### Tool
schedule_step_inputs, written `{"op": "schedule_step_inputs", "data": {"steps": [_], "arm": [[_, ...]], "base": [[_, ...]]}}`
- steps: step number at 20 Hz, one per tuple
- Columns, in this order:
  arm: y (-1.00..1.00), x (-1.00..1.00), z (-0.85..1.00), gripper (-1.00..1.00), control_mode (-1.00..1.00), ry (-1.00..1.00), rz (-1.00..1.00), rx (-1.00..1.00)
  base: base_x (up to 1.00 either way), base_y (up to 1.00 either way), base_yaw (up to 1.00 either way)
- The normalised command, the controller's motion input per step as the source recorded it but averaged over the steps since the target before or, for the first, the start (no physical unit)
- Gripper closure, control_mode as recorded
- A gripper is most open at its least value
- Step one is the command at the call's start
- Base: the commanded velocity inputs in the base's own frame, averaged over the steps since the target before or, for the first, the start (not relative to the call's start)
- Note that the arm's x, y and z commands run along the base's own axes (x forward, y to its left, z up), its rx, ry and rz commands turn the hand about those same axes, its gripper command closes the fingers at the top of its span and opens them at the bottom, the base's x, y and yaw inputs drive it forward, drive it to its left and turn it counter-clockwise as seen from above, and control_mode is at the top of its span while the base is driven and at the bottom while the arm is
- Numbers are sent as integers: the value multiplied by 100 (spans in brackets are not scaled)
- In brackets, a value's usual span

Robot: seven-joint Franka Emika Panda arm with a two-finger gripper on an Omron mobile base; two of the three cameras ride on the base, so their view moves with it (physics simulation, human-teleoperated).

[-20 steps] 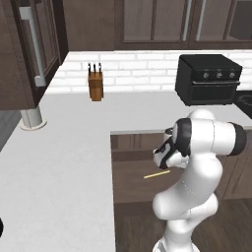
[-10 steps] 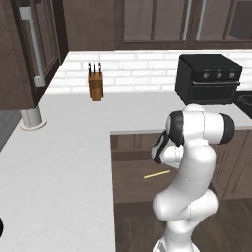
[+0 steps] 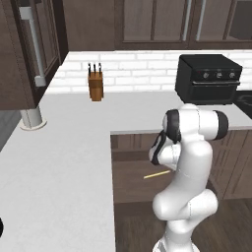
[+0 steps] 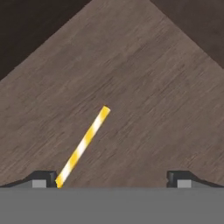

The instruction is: Take a straw from the drawer in front and place it inside the glass cup on the dining counter.

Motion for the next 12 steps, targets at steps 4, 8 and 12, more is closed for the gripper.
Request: {"op": "schedule_step_inputs", "data": {"steps": [4,8,12], "arm": [[6,0,-24,-100,-100,0,-9,0],[8,12,-24,-100,-100,0,-7,0],[2,31,-22,-100,-100,0,-4,0]], "base": [[0,0,0],[0,0,0],[0,0,0]]}}
